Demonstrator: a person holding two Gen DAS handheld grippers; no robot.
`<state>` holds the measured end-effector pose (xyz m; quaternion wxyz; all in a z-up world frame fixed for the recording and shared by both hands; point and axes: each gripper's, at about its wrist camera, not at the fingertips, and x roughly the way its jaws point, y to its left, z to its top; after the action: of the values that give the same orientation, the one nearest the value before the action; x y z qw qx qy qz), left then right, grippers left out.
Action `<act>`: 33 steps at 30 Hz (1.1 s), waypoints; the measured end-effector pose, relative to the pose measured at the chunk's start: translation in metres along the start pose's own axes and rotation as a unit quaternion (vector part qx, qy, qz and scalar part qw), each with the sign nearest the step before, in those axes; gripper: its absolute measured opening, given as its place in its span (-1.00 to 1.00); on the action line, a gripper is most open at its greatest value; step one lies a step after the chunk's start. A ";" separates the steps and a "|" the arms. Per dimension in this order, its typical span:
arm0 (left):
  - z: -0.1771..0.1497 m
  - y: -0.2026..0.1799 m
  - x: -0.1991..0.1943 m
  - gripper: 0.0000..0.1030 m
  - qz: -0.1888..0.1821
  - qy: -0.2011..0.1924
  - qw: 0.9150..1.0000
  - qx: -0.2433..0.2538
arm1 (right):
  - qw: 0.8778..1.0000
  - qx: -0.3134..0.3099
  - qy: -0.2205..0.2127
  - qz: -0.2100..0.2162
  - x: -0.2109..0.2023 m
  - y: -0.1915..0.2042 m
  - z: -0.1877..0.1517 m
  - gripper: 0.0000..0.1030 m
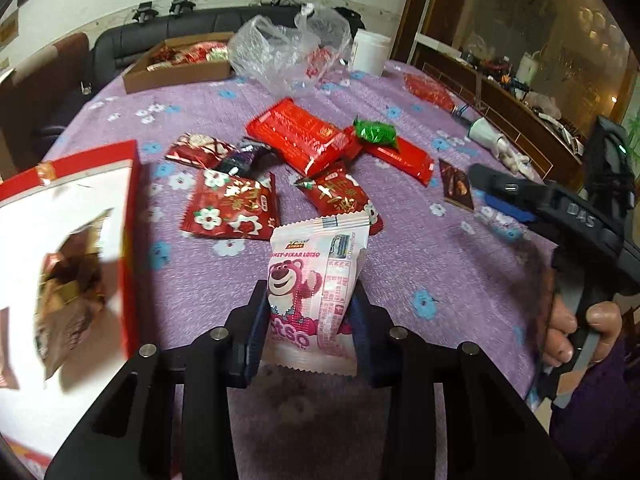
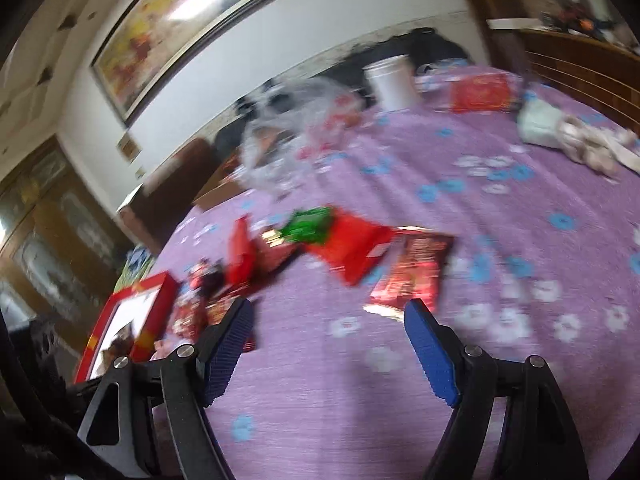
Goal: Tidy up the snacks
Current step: 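Grasp the pink bear pouch with the left gripper while the right grasps a red packet, then carry both packets into the red box and open both grippers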
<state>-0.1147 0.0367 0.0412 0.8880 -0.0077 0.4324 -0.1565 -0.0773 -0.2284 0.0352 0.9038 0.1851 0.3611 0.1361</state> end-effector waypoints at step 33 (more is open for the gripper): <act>-0.014 0.031 -0.040 -0.30 0.025 -0.048 0.998 -0.037 | 0.992 -0.074 0.089 0.054 0.037 0.101 -0.017 -0.46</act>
<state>-0.1407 0.0793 0.0585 0.9103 -0.0372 0.3952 -0.1178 -0.0745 -0.1203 0.0458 0.8705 0.1240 0.4189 0.2267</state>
